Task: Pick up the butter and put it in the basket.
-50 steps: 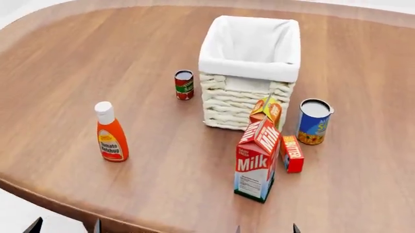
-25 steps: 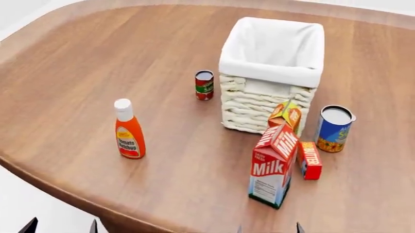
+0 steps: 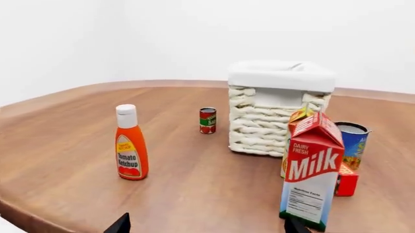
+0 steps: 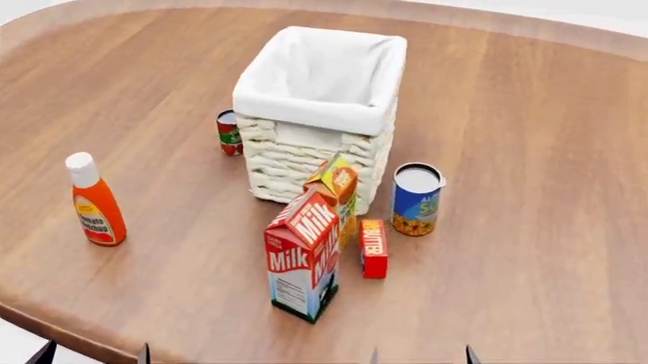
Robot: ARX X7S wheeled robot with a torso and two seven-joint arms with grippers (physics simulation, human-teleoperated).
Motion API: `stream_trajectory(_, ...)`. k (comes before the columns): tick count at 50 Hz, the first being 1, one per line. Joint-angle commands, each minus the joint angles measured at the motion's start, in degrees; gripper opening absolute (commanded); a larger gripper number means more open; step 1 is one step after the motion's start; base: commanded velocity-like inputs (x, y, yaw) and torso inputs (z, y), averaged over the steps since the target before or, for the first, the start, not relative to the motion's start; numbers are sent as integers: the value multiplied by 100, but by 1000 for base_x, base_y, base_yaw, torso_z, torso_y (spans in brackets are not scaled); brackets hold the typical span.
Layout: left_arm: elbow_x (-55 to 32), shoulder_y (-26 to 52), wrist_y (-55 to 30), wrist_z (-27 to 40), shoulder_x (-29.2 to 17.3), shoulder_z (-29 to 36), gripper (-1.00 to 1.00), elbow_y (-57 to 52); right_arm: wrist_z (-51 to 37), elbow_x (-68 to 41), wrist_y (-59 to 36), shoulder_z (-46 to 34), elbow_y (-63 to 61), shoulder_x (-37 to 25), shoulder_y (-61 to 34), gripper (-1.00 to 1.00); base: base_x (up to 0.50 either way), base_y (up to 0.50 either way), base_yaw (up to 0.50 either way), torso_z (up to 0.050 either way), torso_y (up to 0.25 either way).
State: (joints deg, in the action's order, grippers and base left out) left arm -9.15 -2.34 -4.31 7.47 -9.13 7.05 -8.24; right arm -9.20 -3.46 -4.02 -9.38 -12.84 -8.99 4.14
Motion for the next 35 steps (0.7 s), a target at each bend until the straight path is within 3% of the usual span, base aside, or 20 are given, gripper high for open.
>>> stream_trajectory(1, -83, -13, -14, 9, -79, 12, 100, -53, -65, 9, -41, -78, -121, -44, 11, 100, 135, -481, 0, 0, 0)
stream_trajectory(5, -132, 33, -47, 22, -96, -6, 100, -61, -125, 26, 45, -69, -116, -49, 16, 100, 132, -468, 0, 0, 0)
stream_trajectory(35, -544, 215, -407, 207, -293, -148, 100, -340, -349, 146, -70, -219, -208, -170, -43, 100, 1, 0, 0, 0, 0)
